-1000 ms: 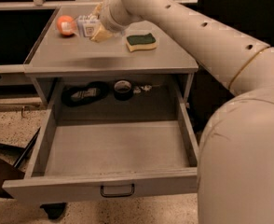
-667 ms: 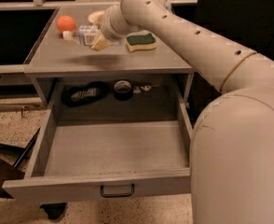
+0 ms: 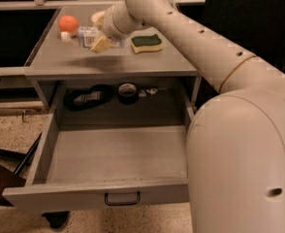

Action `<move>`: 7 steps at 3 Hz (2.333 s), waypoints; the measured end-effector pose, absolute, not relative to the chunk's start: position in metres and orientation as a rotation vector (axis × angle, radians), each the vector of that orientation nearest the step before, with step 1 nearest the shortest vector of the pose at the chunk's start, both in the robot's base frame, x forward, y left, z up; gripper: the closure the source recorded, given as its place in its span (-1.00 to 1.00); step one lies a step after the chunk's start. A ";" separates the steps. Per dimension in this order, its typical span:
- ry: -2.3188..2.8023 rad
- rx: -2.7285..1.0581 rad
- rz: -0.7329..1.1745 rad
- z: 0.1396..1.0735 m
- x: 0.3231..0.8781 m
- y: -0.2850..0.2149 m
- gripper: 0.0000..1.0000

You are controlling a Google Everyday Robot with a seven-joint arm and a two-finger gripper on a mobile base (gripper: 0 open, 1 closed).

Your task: Pick blue plastic bottle from top drawer and place on counter

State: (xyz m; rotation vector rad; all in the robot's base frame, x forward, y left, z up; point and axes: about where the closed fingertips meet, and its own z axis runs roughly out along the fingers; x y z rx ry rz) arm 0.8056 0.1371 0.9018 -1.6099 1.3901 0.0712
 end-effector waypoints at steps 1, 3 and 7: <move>1.411 -1.636 0.142 0.894 0.806 0.145 1.00; 1.490 -1.697 0.306 0.858 0.804 0.152 1.00; 1.491 -1.702 0.311 0.857 0.803 0.152 -0.77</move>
Offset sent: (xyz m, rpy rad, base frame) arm 0.0032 0.0107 -0.0444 0.0114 0.2659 0.0890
